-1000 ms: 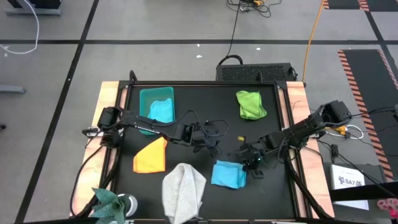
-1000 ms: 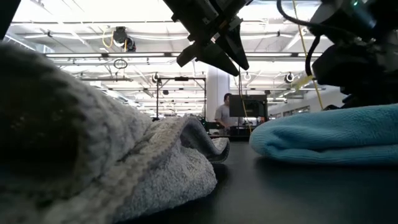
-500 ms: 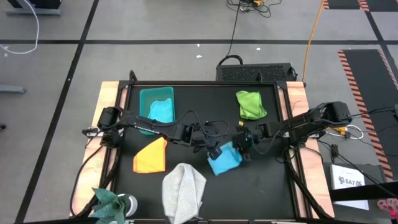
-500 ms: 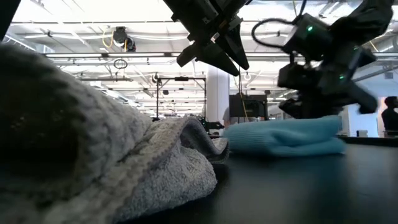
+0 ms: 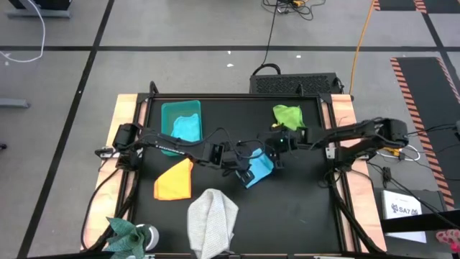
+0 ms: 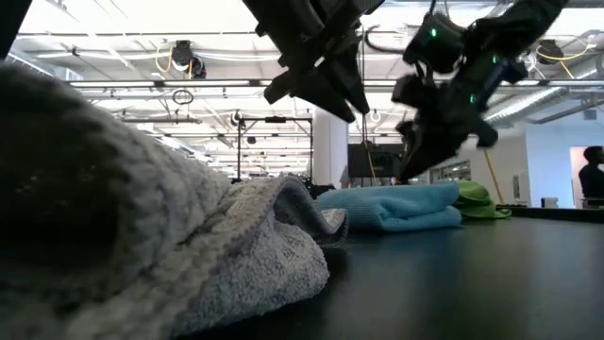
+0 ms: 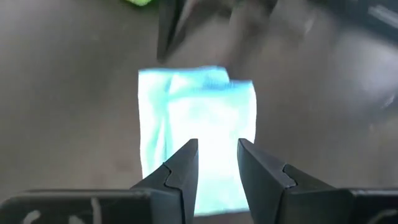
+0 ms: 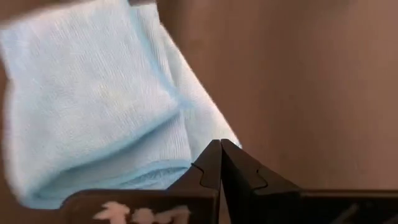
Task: Fold microfiber towels
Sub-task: Fold the blue microfiber towel
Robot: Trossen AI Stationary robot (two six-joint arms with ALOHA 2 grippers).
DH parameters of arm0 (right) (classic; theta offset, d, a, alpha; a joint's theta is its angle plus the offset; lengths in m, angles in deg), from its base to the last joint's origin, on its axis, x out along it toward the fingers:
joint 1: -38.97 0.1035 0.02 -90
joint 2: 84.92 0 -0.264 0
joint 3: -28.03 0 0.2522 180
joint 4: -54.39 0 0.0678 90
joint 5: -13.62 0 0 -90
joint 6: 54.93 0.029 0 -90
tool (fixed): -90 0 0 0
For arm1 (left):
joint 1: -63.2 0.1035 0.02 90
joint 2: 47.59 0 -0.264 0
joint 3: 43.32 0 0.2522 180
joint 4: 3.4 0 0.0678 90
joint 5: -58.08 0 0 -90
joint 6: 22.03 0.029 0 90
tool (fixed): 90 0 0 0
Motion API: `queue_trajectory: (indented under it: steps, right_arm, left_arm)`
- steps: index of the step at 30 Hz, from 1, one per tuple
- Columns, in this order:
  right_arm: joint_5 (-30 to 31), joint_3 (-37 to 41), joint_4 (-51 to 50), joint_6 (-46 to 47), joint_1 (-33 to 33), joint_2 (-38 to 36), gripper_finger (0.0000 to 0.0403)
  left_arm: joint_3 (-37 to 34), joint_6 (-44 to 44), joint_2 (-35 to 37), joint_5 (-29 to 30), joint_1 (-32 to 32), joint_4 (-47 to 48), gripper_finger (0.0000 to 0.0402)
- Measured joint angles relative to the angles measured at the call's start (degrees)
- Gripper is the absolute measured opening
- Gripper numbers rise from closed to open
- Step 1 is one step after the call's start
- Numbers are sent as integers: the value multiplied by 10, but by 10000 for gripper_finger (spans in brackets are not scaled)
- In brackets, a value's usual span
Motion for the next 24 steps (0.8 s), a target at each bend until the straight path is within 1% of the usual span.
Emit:
queue_trajectory:
  steps: [2,4,6,7,9,11,12,15,17,20,24]
  right_arm:
    - [0,-25,-70,10,4,-27,0]
    - [0,-46,-134,22,8,-56,0]
    - [-4,-61,-194,71,10,-85,0]
    - [-17,-65,-224,110,11,-98,0]
    - [-69,-62,-259,195,14,-118,0]
    - [-127,-40,-265,258,30,-133,0]
    - [-137,-28,-263,281,41,-139,0]
    - [-137,15,-237,330,73,-140,4]
    - [-137,47,-200,375,88,-136,15]
    - [-137,89,-97,454,103,-131,41]
    - [-136,121,30,524,111,-122,85]
  left_arm:
    - [0,14,0,-25,0,16,113]
    - [0,31,0,-32,1,31,113]
    - [0,51,0,-39,2,32,113]
    - [0,61,0,-45,3,29,113]
    - [0,78,0,-61,6,20,113]
    - [0,94,-3,-69,10,18,113]
    - [0,100,-5,-69,11,19,113]
    - [0,117,-7,-69,12,22,113]
    - [0,125,-7,-63,12,20,113]
    - [0,143,-7,-57,12,22,113]
    - [0,148,-7,-66,18,29,113]
